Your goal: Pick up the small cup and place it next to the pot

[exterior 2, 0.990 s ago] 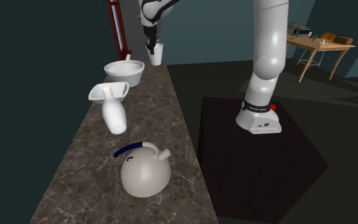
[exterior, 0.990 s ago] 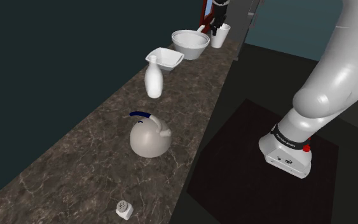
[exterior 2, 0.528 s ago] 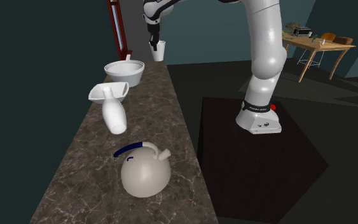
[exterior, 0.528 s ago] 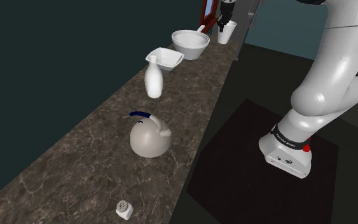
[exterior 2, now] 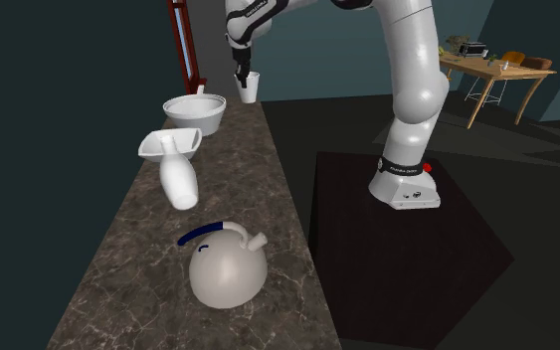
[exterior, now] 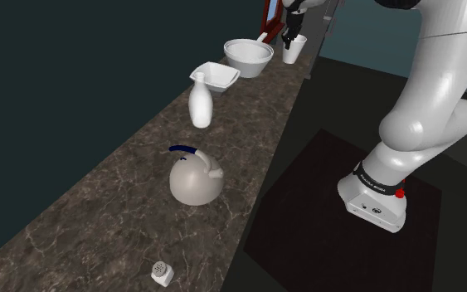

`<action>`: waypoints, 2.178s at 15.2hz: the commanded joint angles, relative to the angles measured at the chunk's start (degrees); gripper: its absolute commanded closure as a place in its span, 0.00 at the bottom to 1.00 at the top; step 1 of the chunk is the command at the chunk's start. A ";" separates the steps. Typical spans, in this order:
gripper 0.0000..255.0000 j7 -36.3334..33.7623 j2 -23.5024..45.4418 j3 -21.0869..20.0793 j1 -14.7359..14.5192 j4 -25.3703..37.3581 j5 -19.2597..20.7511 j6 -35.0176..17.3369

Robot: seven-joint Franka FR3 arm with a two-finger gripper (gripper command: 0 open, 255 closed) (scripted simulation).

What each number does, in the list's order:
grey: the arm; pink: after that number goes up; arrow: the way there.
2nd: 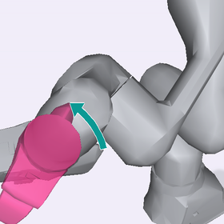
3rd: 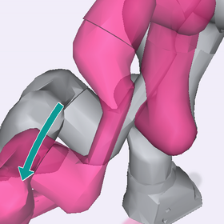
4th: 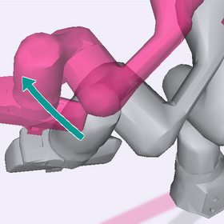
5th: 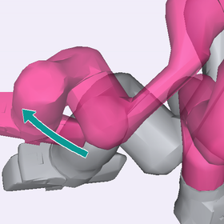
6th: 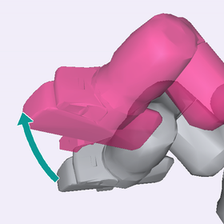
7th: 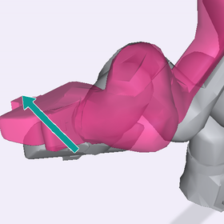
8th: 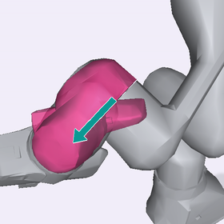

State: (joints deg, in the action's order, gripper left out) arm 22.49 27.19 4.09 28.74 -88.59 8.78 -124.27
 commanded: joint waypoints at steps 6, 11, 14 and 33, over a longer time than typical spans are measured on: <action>1.00 -0.69 2.08 0.09 0.02 -2.21 0.28 -4.30; 1.00 -1.21 3.79 0.17 0.02 -3.51 0.48 -7.28; 1.00 -1.52 4.92 0.22 0.02 -4.12 0.61 -9.01; 1.00 -3.47 14.07 0.65 -0.04 -5.12 1.33 -19.05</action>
State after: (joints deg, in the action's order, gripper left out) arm 19.19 40.87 4.70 28.75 -93.50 10.05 -142.69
